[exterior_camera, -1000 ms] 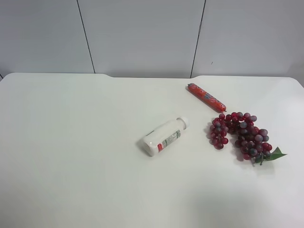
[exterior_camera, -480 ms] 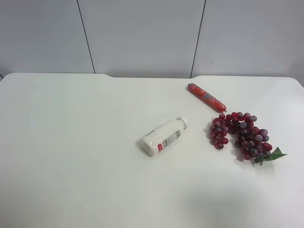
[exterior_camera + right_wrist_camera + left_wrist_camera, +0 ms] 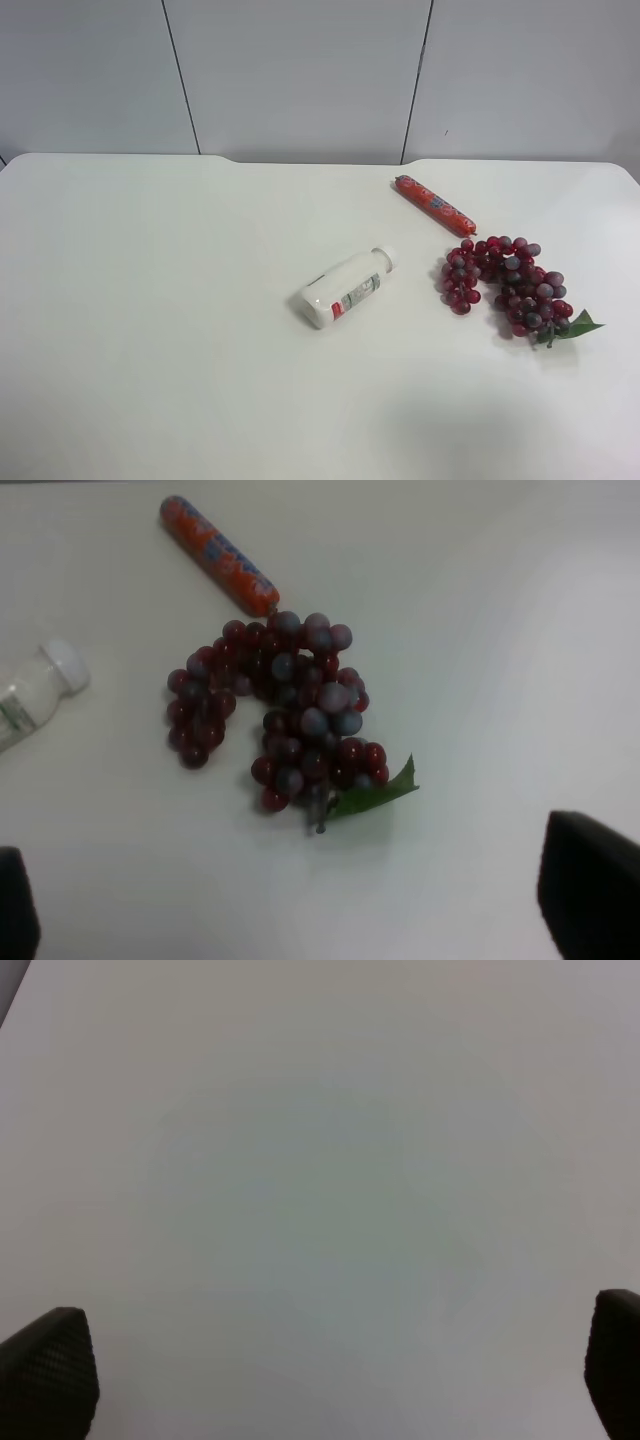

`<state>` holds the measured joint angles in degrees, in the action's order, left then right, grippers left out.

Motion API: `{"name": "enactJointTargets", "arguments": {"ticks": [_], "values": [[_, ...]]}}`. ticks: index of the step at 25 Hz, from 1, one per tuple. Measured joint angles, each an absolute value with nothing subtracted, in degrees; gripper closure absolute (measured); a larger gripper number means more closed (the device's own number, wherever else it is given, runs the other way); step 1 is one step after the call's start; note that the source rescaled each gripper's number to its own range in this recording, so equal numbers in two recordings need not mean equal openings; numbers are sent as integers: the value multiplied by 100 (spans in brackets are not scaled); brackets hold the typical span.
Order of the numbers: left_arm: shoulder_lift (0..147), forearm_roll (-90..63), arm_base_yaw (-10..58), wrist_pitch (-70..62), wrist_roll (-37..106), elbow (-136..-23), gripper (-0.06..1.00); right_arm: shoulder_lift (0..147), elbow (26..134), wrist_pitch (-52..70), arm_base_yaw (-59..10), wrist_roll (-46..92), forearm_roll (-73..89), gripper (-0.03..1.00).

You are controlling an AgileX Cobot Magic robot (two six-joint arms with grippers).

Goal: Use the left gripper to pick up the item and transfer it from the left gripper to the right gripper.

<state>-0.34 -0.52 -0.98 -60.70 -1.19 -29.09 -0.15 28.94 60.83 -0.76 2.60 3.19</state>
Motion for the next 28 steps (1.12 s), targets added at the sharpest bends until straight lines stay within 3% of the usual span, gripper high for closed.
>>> {"name": "enactJointTargets", "arguments": {"ticks": [28], "values": [[-34, -52, -98, -6070, -119, -2909, -6, -15, 2894, 6083, -76, 260, 319, -3]]}}
